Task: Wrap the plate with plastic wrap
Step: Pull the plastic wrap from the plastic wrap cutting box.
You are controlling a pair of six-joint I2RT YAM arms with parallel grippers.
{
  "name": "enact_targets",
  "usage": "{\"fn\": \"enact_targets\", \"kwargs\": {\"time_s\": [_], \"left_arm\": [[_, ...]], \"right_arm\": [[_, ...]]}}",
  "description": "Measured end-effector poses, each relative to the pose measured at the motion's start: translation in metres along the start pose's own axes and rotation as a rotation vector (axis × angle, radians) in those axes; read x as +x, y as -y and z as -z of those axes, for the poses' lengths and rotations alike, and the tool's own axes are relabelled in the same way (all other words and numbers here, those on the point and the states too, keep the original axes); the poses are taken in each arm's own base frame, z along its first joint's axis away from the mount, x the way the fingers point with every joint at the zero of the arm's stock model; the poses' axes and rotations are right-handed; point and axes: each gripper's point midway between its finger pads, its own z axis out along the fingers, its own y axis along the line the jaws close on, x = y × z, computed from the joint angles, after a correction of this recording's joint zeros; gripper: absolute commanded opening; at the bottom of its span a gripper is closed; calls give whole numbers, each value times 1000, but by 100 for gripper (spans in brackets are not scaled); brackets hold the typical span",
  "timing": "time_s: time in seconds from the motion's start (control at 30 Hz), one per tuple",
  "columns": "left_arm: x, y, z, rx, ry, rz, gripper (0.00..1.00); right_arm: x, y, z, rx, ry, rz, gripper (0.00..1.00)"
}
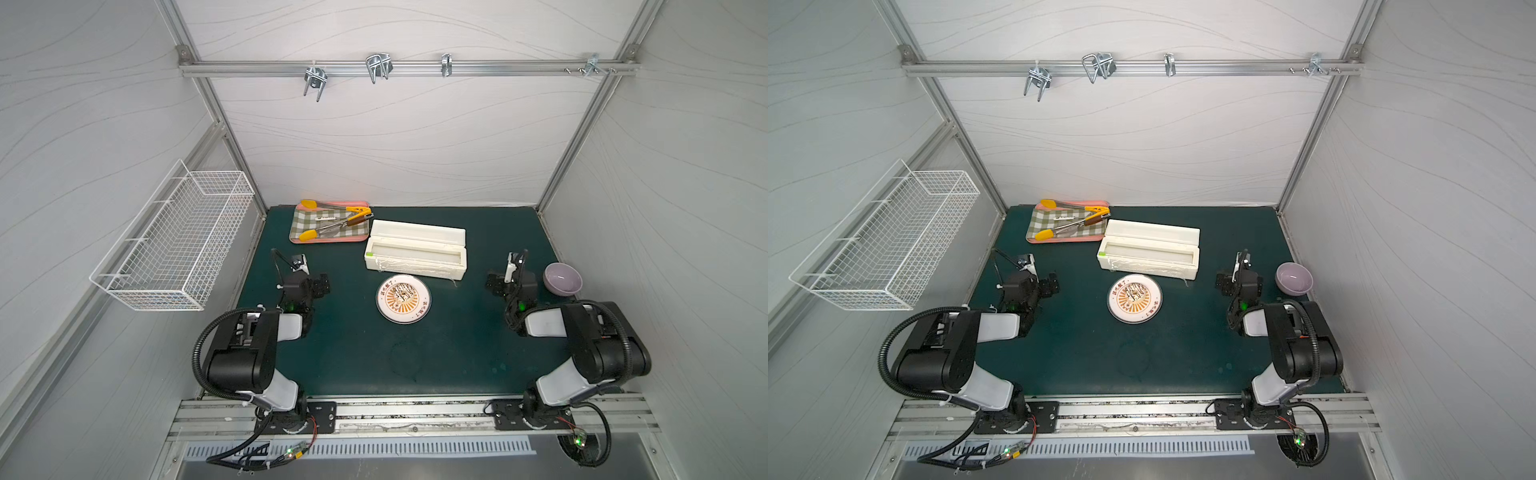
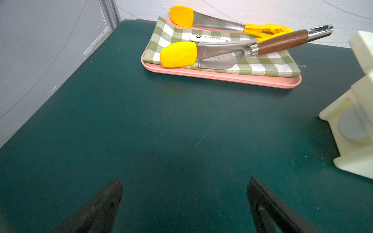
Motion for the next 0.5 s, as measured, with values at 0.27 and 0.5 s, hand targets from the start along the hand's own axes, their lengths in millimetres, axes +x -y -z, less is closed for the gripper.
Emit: {"fn": "enact_targets", "kwargs": {"time_s": [0.27,0.5], "left_arm": [[0,2,0,15,-2,0,98],[0,3,0,16,-2,1,98]], "right_arm": [[0,0,0,0,0,0,99],[0,0,0,0,0,0,99]]}}
